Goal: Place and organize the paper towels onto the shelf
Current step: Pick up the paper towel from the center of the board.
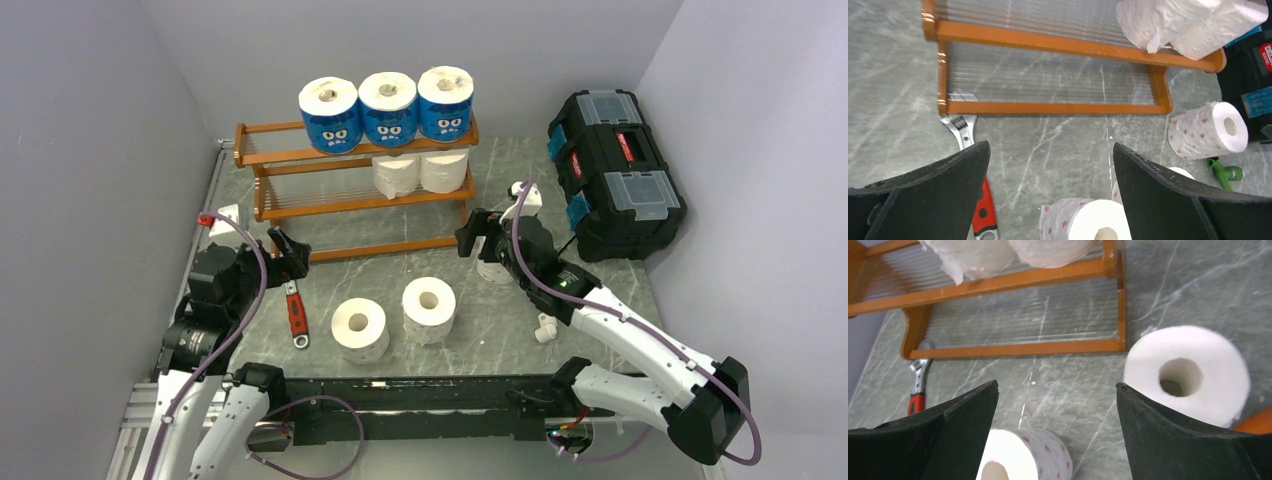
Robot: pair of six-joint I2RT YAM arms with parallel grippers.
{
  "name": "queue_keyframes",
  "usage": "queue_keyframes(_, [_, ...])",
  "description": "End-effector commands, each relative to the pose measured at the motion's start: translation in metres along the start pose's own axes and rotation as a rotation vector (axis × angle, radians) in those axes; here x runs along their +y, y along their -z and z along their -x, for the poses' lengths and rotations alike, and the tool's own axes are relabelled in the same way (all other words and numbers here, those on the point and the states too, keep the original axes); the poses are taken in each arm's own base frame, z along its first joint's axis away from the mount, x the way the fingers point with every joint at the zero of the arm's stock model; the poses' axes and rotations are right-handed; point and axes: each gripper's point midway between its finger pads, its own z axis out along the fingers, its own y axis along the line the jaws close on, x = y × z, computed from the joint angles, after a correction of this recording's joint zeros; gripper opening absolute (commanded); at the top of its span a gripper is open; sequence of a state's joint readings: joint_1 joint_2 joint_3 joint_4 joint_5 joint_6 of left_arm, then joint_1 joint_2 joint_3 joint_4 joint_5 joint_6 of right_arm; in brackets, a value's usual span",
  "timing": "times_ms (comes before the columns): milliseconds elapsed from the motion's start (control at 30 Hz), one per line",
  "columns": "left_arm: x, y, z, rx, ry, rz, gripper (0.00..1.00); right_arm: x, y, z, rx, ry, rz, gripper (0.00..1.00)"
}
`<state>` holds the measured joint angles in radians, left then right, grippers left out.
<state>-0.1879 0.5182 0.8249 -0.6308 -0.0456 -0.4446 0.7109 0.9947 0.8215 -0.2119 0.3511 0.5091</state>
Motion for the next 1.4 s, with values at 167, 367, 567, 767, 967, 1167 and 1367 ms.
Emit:
queue_keyframes(167, [-0.020, -0.021, -0.018, 0.013, 0.110, -0.124, 0.99, 0.036, -0.001, 0.006, -0.041, -0.076, 0.191, 0.87])
queue_keyframes(367, [-0.011, -0.036, -0.039, 0.113, 0.163, -0.057, 0.99, 0.045, 0.002, -0.024, 0.144, -0.012, 0.234, 0.87])
queue_keyframes(567, [-0.007, -0.045, -0.058, 0.128, 0.245, -0.048, 0.99, 0.047, 0.015, -0.049, 0.253, 0.015, 0.291, 0.87])
queue_keyframes(767, [-0.021, -0.048, -0.062, 0.120, 0.296, -0.137, 0.99, 0.046, 0.020, -0.082, 0.422, 0.065, 0.308, 0.84])
queue_keyframes(967, [-0.028, -0.052, -0.069, 0.165, 0.284, -0.179, 0.99, 0.045, 0.022, -0.101, 0.503, 0.099, 0.303, 0.80])
queue_keyframes(1167, [-0.028, -0.054, -0.073, 0.177, 0.295, -0.179, 0.99, 0.045, 0.016, -0.107, 0.541, 0.119, 0.264, 0.78])
queue_keyframes(1367, [-0.027, -0.054, -0.078, 0.178, 0.298, -0.183, 0.99, 0.040, 0.013, -0.106, 0.556, 0.124, 0.205, 0.76])
